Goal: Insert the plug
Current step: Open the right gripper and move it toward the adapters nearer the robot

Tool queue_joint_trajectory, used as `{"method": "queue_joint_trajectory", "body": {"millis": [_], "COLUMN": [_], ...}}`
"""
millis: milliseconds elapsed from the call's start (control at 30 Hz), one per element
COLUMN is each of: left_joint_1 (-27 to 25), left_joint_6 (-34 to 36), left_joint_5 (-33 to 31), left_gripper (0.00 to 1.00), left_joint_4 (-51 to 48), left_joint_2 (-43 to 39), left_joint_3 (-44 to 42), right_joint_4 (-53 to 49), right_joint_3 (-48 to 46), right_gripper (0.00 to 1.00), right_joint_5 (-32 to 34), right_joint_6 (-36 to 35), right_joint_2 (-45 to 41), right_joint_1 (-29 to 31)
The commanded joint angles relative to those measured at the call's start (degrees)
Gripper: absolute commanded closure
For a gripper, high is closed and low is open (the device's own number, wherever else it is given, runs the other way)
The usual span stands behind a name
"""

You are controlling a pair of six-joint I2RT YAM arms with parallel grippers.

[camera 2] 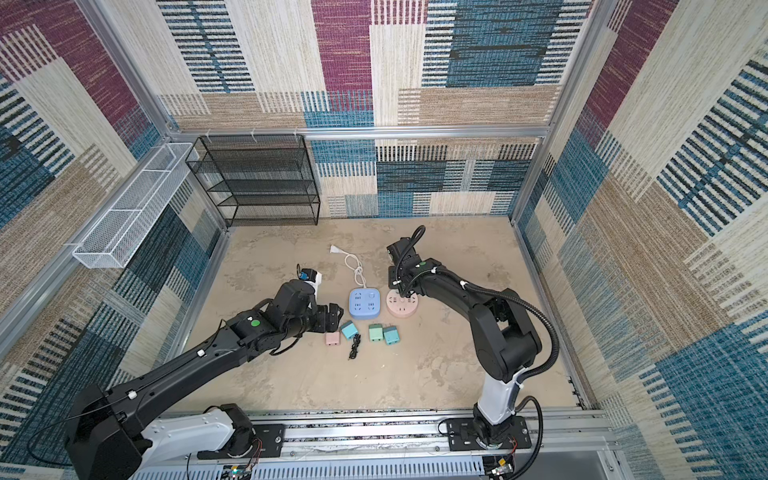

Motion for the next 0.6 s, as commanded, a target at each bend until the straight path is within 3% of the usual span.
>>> {"method": "queue_joint_trajectory", "body": {"millis": [0,133,267,400,567], "left_joint_1": [0.0,0.2,0.1,0.1,0.1], "left_joint_6": [0.7,1.4,1.0,0.6,-0.4], "left_joint_5": [-1.6,-2.8,-2.7,-1.7,2.6], "left_gripper": [0.1,0.09,0.09,0.09,0.09], "left_joint_4": [-0.3,-0.8,-2.0,-4.5,-6.1], "left_joint_2": [-0.8,-1.5,-1.5,-1.8,-2.5], "left_joint_3": [0.1,0.2,0.9,1.4,0.7], "right_joint_4": [-1.5,-0.3,8.7,8.9,8.3], "right_joint_3": [2.2,0.7,-11.4,-17.8,-24.3], "right_gripper": [0.4,0.42,0.45,0.45,0.45], "right_joint_5": [2.4,-2.0,-12.8,-11.2,-10.5], "right_joint_6": [-2.2,-3.8,-2.7,-0.7,2.2], "right_joint_2": [-3.0,-9.2,-18.0,-23.0,-30.2], "right_joint_1": [-0.1,0.2,4.4,12.1,14.8]}}
